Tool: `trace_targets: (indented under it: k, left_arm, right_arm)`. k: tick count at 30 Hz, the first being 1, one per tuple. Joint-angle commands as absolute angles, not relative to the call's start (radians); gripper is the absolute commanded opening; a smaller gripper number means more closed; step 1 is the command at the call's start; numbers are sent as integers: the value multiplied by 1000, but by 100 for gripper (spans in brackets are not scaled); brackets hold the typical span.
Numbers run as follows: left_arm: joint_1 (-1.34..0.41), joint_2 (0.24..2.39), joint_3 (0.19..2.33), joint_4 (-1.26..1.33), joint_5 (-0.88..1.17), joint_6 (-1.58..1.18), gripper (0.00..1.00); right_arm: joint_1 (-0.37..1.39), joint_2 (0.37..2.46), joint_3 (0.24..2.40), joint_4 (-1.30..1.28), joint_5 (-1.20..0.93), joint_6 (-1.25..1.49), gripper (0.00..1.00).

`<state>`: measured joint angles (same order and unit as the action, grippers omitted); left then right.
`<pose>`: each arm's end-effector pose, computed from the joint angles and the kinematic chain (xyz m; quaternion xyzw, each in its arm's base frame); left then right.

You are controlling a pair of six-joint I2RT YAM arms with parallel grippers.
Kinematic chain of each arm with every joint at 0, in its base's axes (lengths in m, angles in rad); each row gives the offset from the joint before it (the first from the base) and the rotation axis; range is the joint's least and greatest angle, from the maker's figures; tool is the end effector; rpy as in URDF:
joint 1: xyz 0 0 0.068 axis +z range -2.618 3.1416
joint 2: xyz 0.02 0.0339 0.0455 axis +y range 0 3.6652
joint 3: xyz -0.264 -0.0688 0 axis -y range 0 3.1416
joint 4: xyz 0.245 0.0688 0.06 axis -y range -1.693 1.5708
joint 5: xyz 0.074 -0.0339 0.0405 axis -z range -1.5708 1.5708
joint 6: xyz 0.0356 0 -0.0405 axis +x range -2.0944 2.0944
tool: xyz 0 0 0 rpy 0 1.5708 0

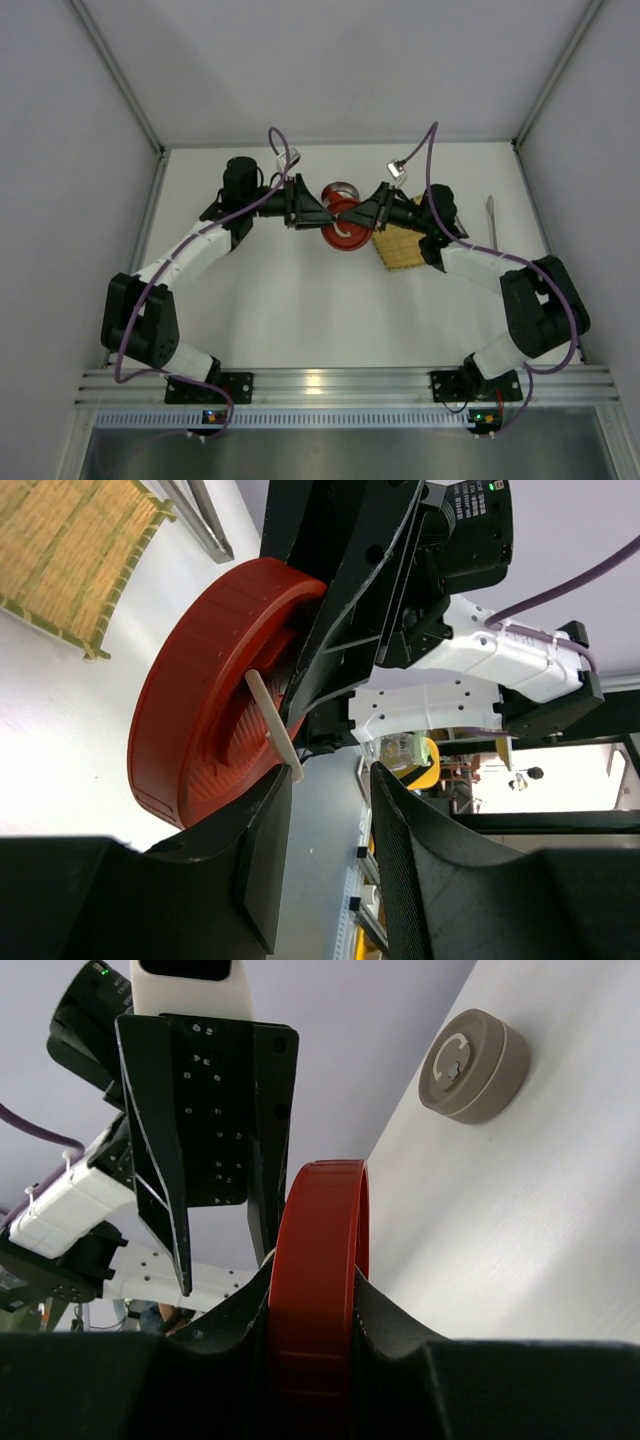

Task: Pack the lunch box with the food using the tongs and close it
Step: Adjust the box lid.

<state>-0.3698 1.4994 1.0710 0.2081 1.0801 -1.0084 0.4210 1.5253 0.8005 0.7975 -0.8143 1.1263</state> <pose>0.3034 -0.1513 0.3098 0.0950 0.7365 -0.6507 0.1586 0.2900 0.1582 0.2669 -0.0562 0.6870 0.6628 0.2926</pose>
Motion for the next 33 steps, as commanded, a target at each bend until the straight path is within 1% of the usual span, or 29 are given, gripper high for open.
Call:
trace_targets:
  k: [1, 3, 7, 17, 23, 27, 33]
  left_arm:
    - [-414, 1447, 1189, 67, 1026, -816, 42]
    - [-414, 1445, 1199, -19, 971, -760, 41]
    - [-413, 1450, 1216, -84, 919, -727, 40]
    - [-413, 1483, 1241, -91, 897, -736, 39]
    - [-411, 1511, 1207, 67, 966, -863, 38]
    - [-413, 1523, 1197, 120, 970, -936, 37]
    - [-416, 1546, 1296, -26, 870, -835, 38]
  right_arm:
    - [463, 1543, 816, 831, -853, 1115, 0]
    - [460, 1545, 816, 859, -853, 1143, 0]
    - [462, 1554, 818, 908, -848, 1181, 0]
    - [465, 1555, 830, 939, -841, 1206, 0]
    - [468, 1559, 825, 969, -836, 1221, 0]
    - [469, 1560, 818, 1002, -825, 1236, 0]
    - [468, 1578, 847, 1075, -763, 1333, 0]
